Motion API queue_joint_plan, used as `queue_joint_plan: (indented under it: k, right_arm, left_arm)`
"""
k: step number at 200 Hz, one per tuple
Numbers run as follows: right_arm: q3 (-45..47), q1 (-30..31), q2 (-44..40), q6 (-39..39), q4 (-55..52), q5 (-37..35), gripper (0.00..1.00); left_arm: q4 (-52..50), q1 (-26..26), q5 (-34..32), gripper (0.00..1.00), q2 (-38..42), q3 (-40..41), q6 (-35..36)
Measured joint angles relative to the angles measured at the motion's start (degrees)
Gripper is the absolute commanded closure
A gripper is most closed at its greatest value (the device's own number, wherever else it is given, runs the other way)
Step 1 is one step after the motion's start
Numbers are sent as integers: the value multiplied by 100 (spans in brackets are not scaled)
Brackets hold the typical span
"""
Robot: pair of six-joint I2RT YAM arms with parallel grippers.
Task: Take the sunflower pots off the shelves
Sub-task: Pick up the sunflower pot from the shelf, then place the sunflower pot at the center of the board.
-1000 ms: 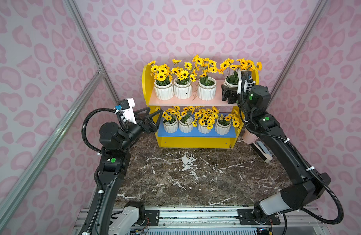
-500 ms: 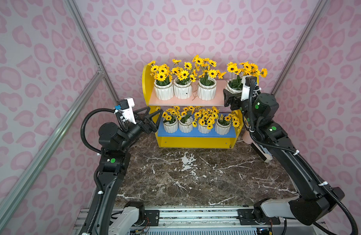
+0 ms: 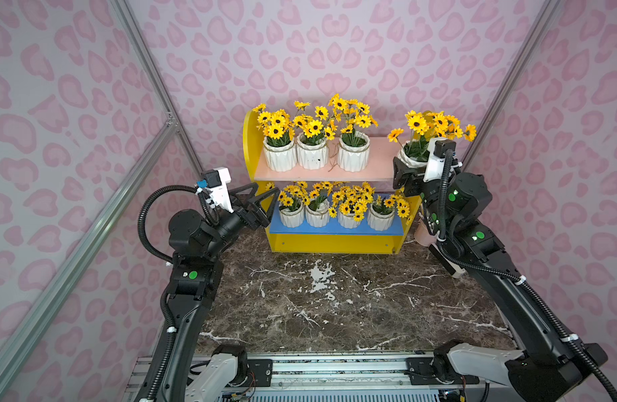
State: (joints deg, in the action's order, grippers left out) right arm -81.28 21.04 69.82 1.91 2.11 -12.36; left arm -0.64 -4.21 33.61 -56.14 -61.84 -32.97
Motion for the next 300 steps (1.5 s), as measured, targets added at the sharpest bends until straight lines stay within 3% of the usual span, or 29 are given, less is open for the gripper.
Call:
queue_joint_plan:
  k: [51, 141, 192, 244, 300]
  right_arm:
    - [-11, -98, -50, -144, 9, 208, 100]
    - [968, 1626, -315, 509, 496, 166, 100]
    - [2459, 2704, -299, 619, 1602, 474, 100]
    - [3412, 3314, 933, 280, 3298, 975, 100]
    - [3364, 3563, 2514, 39, 4610, 1502, 100]
  left_arm:
    - [0, -2, 2, 0, -44, 4, 0]
    - [-98, -9, -103, 0, 83, 260, 94]
    - [-234, -9, -623, 0, 448, 1012, 120]
    - [-483, -9, -1596, 0, 927, 1950, -247]
    - [-516, -7, -2288, 0, 1191, 2247, -463]
